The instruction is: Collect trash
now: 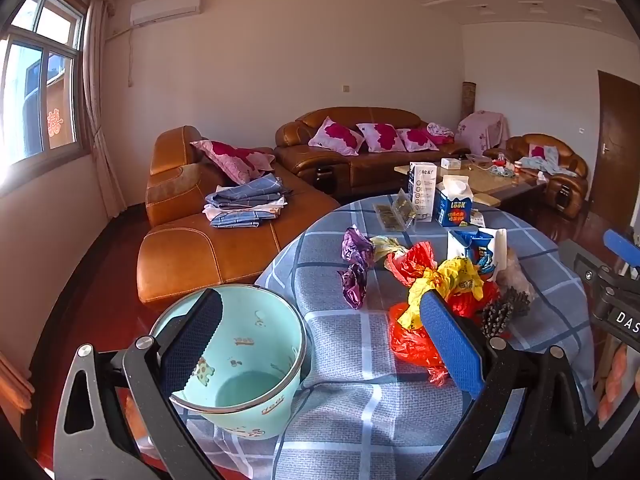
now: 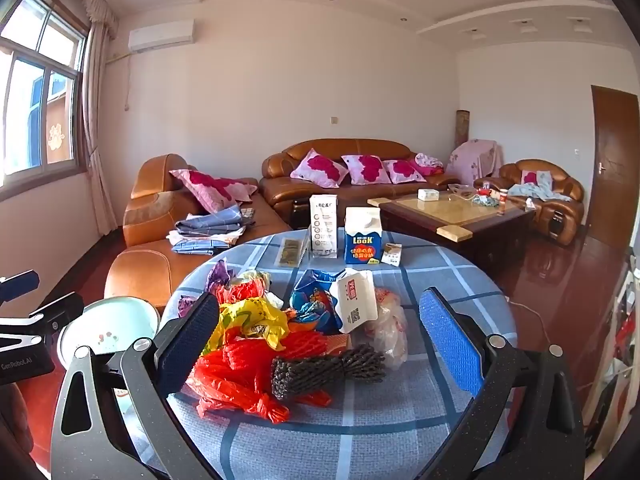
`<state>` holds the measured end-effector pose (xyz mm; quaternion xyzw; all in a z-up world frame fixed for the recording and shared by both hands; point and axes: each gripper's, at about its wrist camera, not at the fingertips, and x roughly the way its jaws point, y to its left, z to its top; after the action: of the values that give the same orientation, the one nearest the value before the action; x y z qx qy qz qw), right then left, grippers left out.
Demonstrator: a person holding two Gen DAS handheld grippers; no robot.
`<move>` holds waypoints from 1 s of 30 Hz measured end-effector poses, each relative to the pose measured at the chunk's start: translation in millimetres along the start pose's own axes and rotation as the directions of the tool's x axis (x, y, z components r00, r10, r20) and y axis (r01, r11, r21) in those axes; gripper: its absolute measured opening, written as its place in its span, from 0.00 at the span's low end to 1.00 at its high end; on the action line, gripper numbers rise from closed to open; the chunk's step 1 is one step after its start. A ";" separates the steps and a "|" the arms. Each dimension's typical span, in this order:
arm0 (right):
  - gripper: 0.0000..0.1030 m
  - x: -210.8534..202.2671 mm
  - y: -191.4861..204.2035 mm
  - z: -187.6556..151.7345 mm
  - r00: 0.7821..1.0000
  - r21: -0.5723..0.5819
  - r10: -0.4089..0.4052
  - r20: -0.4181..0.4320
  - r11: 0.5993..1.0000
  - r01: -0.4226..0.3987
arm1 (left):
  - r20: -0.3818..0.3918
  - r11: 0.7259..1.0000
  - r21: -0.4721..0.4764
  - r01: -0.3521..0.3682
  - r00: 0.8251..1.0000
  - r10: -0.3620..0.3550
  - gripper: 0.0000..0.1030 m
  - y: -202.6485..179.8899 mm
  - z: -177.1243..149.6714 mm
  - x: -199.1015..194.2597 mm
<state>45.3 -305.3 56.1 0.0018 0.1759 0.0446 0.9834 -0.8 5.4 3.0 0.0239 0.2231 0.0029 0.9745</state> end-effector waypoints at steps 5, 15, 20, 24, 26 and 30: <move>0.96 5.5 -4.9 -0.9 1.000 0.003 -0.001 -0.005 1.000 0.001 | 0.002 1.000 -0.001 0.000 1.000 0.000 0.94 0.4 -0.3 0.1; 0.96 5.3 -5.4 -0.8 1.000 0.005 -0.001 -0.007 1.000 0.001 | 0.004 1.000 -0.004 -0.002 1.000 0.002 0.94 2.4 0.0 -1.3; 0.96 5.5 -5.6 -1.4 1.000 0.005 -0.001 -0.008 1.000 0.001 | 0.003 1.000 -0.003 -0.002 1.000 0.002 0.94 3.2 -0.4 -1.3; 0.96 4.5 -5.1 -2.5 1.000 0.006 -0.001 -0.011 1.000 0.001 | 0.004 1.000 -0.004 -0.004 1.000 0.004 0.94 3.4 -0.1 -0.8; 0.96 4.7 -5.1 -2.8 1.000 0.006 0.000 -0.011 1.000 0.001 | 0.004 1.000 -0.007 -0.005 1.000 0.005 0.94 4.5 0.5 -1.0; 0.96 4.8 -5.1 -2.6 1.000 0.007 0.000 -0.013 1.000 0.000 | 0.005 1.000 -0.006 -0.005 1.000 0.005 0.94 4.7 0.4 -1.1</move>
<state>49.4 -310.0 52.0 0.0048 0.1826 0.0440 0.9822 -1.6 10.1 4.1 0.0216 0.2207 0.0059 0.9751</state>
